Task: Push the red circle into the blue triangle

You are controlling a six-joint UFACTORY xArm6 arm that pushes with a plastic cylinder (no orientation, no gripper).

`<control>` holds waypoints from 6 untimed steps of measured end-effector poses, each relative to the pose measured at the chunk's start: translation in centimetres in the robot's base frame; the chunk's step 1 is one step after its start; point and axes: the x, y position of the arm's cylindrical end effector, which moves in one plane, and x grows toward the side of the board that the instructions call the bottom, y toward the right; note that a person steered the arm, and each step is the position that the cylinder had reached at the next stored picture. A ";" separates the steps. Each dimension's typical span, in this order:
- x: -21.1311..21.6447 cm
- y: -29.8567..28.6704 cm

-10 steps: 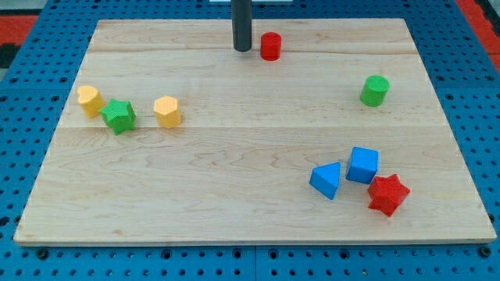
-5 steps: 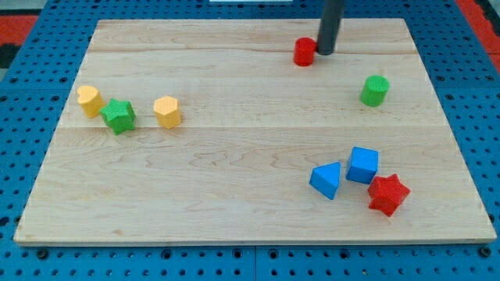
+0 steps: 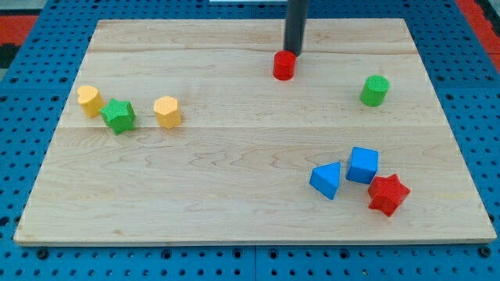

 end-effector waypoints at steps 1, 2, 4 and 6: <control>2.1 -0.6; 7.3 1.1; 12.6 0.6; 17.4 2.1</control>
